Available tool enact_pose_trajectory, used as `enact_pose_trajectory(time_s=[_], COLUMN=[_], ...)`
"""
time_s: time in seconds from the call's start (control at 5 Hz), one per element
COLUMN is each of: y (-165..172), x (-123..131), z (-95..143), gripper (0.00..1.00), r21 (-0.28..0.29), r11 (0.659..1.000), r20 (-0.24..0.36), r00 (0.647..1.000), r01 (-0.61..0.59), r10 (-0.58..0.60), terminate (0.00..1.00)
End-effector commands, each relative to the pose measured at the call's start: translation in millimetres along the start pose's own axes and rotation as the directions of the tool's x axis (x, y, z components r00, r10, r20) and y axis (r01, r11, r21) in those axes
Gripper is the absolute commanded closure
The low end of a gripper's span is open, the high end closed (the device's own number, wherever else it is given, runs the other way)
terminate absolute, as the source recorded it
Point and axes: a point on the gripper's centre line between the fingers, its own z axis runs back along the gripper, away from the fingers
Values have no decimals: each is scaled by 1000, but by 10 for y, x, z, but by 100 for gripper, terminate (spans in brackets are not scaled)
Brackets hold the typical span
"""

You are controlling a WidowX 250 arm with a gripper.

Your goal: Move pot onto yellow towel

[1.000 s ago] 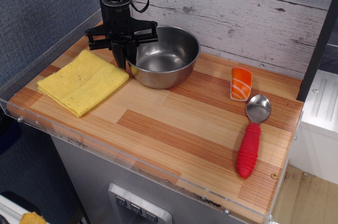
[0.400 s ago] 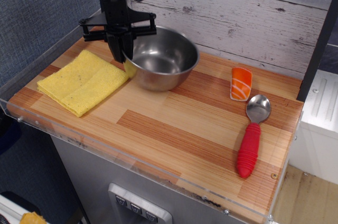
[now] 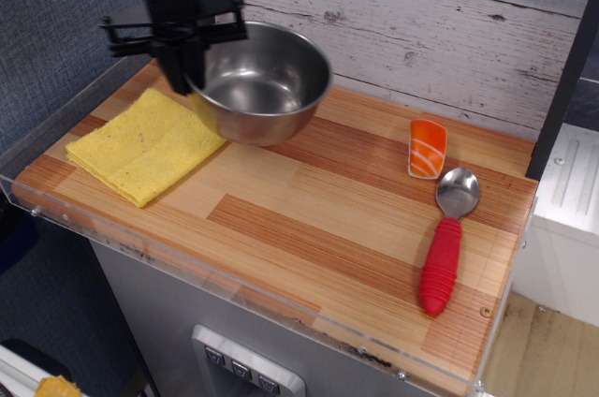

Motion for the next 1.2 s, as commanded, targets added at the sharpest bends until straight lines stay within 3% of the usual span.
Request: enact_pose_trajectory(time_s=[0.0, 0.4, 1.0], y=[409, 928, 1471], x=[87, 189, -18], z=[302, 355, 40], gripper=[100, 100, 100], r21=[-18, 7, 60], r11=[999, 990, 992], r20=[90, 134, 46], r00=[995, 981, 993], r01=[-37, -142, -112], r10=[38, 140, 109], terminate=[0, 0, 0])
